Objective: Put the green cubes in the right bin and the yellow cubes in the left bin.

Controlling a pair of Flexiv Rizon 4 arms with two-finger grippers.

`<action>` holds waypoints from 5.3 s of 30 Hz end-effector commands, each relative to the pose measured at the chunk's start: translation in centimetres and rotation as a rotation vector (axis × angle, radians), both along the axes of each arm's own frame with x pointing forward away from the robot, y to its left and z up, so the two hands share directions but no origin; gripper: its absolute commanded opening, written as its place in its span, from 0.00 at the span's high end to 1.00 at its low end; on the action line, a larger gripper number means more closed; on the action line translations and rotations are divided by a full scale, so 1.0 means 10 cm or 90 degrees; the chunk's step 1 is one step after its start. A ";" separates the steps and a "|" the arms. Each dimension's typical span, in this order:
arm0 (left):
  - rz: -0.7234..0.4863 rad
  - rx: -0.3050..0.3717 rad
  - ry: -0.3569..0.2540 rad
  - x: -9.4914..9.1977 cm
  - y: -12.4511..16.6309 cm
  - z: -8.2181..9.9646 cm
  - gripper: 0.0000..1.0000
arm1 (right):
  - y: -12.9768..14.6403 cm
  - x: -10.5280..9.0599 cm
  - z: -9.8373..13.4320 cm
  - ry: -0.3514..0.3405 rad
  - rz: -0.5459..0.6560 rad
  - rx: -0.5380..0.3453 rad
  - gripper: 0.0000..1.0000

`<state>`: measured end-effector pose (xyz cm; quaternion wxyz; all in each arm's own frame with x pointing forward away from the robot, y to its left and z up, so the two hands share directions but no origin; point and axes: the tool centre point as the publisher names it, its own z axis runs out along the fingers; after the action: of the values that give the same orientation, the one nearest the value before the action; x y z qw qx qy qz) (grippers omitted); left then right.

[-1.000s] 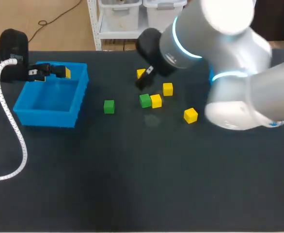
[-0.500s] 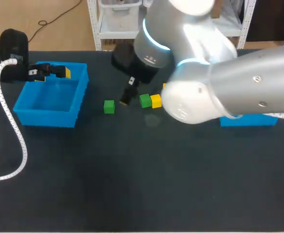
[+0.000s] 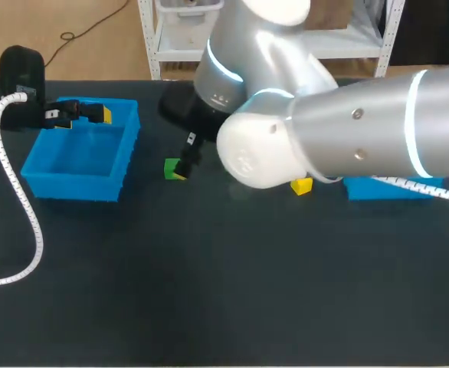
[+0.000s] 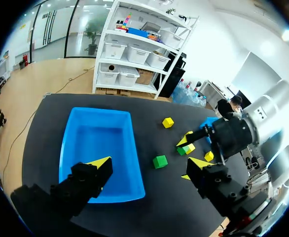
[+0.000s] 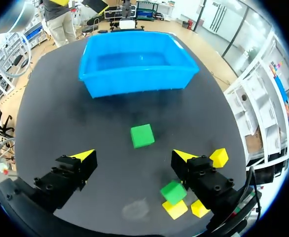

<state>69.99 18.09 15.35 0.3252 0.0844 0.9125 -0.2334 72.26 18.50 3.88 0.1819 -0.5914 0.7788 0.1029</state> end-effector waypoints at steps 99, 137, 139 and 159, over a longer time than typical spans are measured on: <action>-0.005 -0.008 -0.005 0.00 0.03 -0.02 0.00 | -0.12 0.67 0.40 -0.177 -0.179 0.021 1.00; -0.005 -0.008 -0.005 0.00 0.03 -0.02 0.00 | -3.50 0.66 0.44 -0.123 -0.768 0.024 1.00; -0.005 -0.008 -0.005 0.00 0.03 -0.02 0.00 | -3.53 0.65 0.35 -0.113 -0.781 0.014 1.00; -0.005 -0.008 -0.005 0.00 0.03 -0.02 0.00 | -3.29 0.87 0.74 -0.152 -0.761 0.004 0.00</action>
<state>69.99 18.09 15.35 0.3252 0.0844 0.9125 -0.2334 81.15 -15.08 10.63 0.2851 -0.0539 0.9532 -0.0844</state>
